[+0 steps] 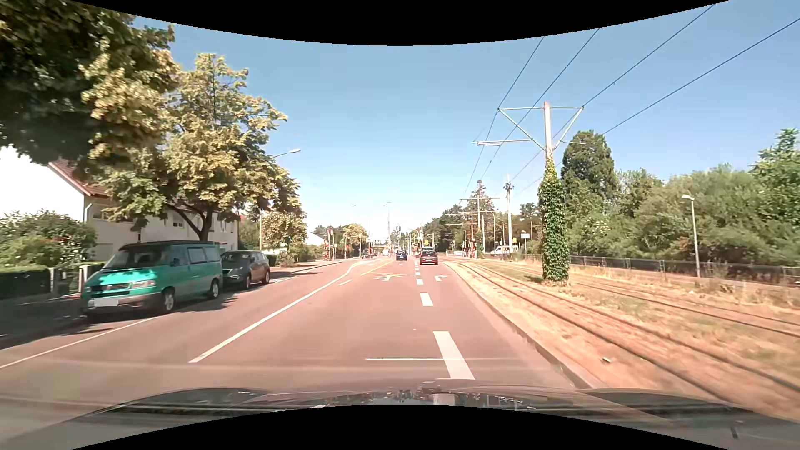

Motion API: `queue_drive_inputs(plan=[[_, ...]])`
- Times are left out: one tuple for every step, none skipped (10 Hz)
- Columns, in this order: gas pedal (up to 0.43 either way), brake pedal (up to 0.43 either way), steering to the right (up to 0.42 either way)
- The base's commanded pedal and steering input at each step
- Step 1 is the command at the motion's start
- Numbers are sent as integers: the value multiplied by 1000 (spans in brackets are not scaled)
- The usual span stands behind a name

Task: Follow the waypoints while adhering to traffic rules and regulations

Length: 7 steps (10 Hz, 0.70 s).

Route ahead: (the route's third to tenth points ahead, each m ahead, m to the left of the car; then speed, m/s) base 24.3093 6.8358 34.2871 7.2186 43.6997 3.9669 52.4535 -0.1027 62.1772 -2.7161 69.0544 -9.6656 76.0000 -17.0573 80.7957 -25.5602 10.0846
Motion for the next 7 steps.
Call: queue_drive_inputs(plan=[[0, 159, 23], [0, 159, 23], [0, 165, 22], [0, 165, 22], [0, 165, 22], [0, 177, 22], [0, 177, 22]])
